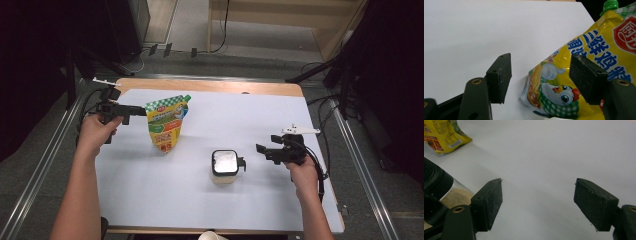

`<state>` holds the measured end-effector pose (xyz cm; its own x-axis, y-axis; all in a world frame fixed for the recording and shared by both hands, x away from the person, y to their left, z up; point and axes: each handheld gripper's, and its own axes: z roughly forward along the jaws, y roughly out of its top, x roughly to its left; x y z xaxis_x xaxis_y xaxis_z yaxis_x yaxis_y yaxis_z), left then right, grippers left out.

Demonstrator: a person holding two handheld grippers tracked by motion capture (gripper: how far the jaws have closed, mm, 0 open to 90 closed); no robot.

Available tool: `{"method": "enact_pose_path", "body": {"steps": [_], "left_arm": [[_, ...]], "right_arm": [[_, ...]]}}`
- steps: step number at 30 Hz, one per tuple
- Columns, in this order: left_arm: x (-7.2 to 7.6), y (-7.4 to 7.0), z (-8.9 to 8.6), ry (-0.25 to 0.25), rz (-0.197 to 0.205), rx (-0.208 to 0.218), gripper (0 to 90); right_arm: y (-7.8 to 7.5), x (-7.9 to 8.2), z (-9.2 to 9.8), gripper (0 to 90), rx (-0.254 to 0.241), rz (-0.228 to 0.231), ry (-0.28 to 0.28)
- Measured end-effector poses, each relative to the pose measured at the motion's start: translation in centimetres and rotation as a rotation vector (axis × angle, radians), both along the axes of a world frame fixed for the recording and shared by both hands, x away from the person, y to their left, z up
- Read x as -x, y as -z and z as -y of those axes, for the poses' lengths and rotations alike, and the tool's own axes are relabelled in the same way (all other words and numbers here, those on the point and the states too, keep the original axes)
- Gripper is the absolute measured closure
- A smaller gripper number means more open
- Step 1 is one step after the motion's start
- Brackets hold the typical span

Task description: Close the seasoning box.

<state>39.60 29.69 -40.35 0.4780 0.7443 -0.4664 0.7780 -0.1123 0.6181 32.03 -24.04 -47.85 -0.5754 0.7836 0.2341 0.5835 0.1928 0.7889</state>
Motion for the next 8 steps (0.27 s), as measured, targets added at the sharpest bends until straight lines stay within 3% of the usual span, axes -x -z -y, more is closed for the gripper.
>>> {"method": "enact_pose_path", "body": {"steps": [3, 4, 5, 8], "left_arm": [[-0.01, 0.08, -0.06, -0.017, 0.02, 0.003, 32.7], [0.01, 0.14, -0.1, -0.059, 0.07, -0.011, 31.5], [0.03, 0.17, -0.14, -0.077, 0.095, -0.017, 30.8], [0.03, 0.26, -0.36, -0.086, 0.121, -0.022, 28.5]], "right_arm": [[0.0, 0.0, 0.03, 23.8, 0.001, 0.001, 0.001], [0.0, -0.02, 0.06, 23.8, 0.001, 0.002, 0.002], [0.0, -0.02, 0.06, 23.9, 0.001, 0.003, 0.004], [-0.04, 0.01, 0.04, 24.4, -0.004, 0.0, -0.003]]}}
